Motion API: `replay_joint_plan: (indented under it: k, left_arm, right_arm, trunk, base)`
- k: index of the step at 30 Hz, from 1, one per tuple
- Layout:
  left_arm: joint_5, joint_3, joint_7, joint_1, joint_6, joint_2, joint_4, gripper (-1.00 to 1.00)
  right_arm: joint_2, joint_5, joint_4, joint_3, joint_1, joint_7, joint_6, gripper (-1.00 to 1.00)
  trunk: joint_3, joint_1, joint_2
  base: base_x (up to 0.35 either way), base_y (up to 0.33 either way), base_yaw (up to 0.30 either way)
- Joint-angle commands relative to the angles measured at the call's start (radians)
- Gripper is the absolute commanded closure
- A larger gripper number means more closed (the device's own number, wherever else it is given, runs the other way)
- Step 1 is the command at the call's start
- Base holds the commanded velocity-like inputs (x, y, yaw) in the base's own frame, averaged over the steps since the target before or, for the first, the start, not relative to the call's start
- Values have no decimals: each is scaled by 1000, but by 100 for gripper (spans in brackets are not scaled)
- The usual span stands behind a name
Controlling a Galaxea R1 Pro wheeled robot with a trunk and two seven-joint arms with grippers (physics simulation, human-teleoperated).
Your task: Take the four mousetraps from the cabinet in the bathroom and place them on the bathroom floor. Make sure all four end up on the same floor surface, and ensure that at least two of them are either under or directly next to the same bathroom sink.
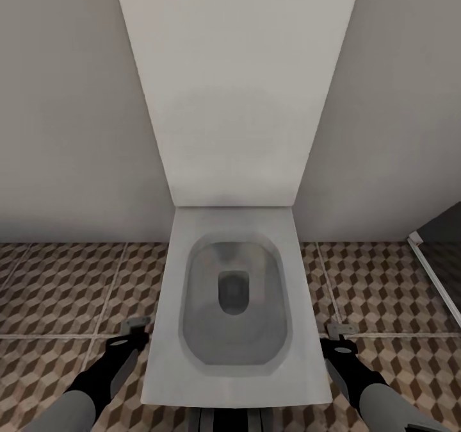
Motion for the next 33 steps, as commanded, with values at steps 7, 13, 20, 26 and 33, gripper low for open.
replay_joint_plan:
  k: [7,13,20,26,33]
  left_arm:
    - [3,-9,12,-6,-15,0,13,100]
    - [4,-12,12,-7,-10,-11,4,100]
    - [2,-13,13,-7,-9,-34,2,100]
    - [1,-14,13,-7,-11,-37,1,100]
    - [2,-15,12,-7,-16,-36,0,100]
  right_arm:
    - [1,8,-1,-4,0,1,7,100]
    - [2,8,-1,-4,0,1,7,100]
    - [2,9,-1,-4,0,1,7,100]
    - [2,10,-1,-4,0,1,7,100]
    - [2,10,-1,-3,0,1,7,100]
  trunk:
    - [-1,0,0]
    - [-1,0,0]
    - [-1,0,0]
    - [-20,2,-1]
    - [-47,5,-3]
  base:
    - [0,0,0]
    - [0,0,0]
    - [0,0,0]
    - [0,0,0]
    - [0,0,0]
